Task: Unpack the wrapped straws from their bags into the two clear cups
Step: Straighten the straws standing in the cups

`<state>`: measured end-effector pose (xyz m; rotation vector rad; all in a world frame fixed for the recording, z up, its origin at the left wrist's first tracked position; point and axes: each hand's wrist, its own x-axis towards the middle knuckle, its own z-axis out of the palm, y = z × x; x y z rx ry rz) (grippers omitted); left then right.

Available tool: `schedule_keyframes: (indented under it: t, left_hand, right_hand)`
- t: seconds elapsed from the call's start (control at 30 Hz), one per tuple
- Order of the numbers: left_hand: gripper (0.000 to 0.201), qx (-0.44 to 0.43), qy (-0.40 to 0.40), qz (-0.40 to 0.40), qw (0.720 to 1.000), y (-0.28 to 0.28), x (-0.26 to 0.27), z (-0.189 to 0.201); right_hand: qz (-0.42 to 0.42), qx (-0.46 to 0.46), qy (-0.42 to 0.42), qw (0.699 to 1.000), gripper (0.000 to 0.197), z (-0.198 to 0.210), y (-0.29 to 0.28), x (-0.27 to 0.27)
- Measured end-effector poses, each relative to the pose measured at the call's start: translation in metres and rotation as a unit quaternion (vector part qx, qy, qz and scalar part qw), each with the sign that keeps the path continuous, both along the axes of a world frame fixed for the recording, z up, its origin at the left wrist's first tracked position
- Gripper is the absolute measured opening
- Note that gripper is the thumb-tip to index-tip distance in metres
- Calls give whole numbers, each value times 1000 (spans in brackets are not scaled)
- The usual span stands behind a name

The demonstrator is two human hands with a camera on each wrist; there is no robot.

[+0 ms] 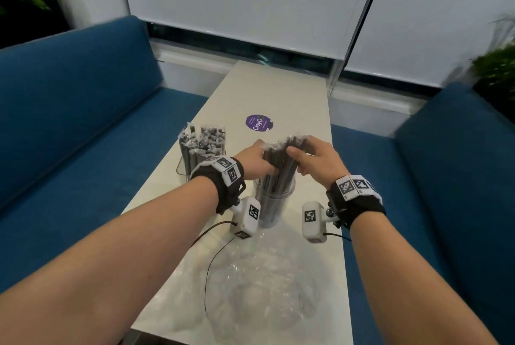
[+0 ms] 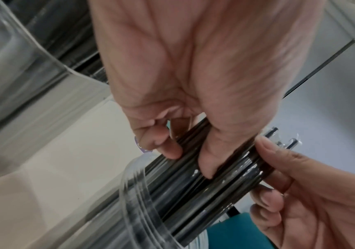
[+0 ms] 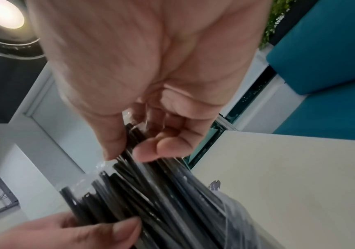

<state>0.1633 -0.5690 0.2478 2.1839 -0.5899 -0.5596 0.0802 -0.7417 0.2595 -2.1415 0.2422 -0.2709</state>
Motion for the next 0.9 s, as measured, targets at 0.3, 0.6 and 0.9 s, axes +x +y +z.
schedule_keyframes:
  t: [0.3, 0.6, 0.9]
  left_hand:
    - [58, 37, -39, 25, 998, 5, -4, 1]
    - [63, 48, -67, -50, 995, -3, -9, 10]
    - [73, 117, -87, -7, 989, 4, -4, 12]
  right_hand:
    - [-70, 59, -7, 996, 101, -24, -4, -20]
    - [15, -37, 51, 998, 38, -24, 4, -2]
    - [7, 22, 121, 992, 128, -28, -6, -2]
